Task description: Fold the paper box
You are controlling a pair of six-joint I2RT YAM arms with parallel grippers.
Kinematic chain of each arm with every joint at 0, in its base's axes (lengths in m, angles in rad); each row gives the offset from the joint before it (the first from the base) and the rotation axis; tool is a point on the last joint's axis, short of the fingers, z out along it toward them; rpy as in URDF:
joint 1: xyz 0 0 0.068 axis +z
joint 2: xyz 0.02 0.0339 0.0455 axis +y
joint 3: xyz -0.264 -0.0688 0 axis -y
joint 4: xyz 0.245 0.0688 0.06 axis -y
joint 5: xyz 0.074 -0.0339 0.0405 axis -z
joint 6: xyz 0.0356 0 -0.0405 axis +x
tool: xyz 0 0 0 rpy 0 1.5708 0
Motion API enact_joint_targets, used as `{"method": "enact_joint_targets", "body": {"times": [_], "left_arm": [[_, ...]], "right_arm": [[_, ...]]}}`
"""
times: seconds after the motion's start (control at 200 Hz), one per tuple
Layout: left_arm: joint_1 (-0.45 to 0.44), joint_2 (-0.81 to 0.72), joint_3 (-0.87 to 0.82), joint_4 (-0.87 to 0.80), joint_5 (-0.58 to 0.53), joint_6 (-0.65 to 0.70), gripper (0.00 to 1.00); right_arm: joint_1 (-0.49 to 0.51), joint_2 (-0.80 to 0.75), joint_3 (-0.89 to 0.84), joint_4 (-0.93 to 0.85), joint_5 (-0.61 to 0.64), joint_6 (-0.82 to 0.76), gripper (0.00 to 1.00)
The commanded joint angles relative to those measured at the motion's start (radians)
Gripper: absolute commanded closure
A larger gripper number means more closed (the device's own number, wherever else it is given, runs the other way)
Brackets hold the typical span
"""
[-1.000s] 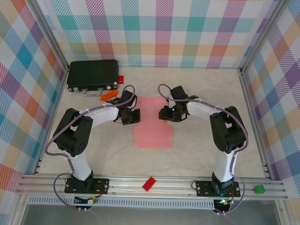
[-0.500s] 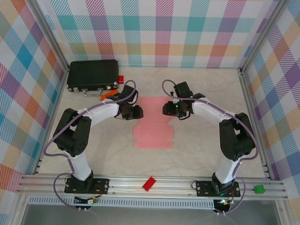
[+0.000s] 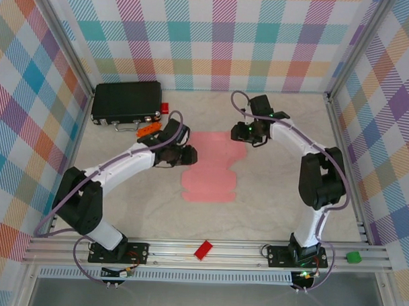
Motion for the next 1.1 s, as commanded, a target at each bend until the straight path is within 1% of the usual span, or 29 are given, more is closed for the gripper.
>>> {"method": "enact_joint_targets", "body": {"times": [0.0,0.045,0.11,0.2,0.355,0.5,0.675,0.855,1.095], "left_arm": [[-0.027,-0.013,-0.087,0.036,0.030,-0.074,0.85],[-0.038,-0.012,-0.110,0.054,0.035,-0.083,0.90],[-0.048,-0.006,-0.142,0.087,0.044,-0.093,0.95],[-0.050,0.012,-0.182,0.143,0.070,-0.110,1.00],[-0.050,0.059,-0.197,0.191,0.073,-0.117,1.00],[-0.050,0.102,-0.192,0.180,0.023,-0.115,1.00],[-0.050,0.142,-0.185,0.148,-0.034,-0.105,1.00],[-0.048,0.155,-0.183,0.102,-0.124,-0.096,1.00],[-0.037,0.223,-0.110,0.008,-0.231,-0.036,1.00]], "right_arm": [[0.008,0.060,0.050,-0.068,-0.095,-0.044,0.67],[0.009,0.078,0.062,-0.069,-0.121,-0.045,0.69],[0.019,0.104,0.086,-0.075,-0.161,-0.051,0.70],[0.048,0.149,0.127,-0.105,-0.163,-0.065,0.72],[0.086,0.210,0.159,-0.101,-0.145,-0.049,0.75],[0.091,0.266,0.184,-0.104,-0.107,-0.022,0.80],[0.091,0.299,0.176,-0.113,-0.061,-0.010,0.81],[0.091,0.285,0.114,-0.118,-0.014,-0.001,0.81],[0.091,0.198,-0.066,-0.049,-0.006,0.070,0.80]]}}
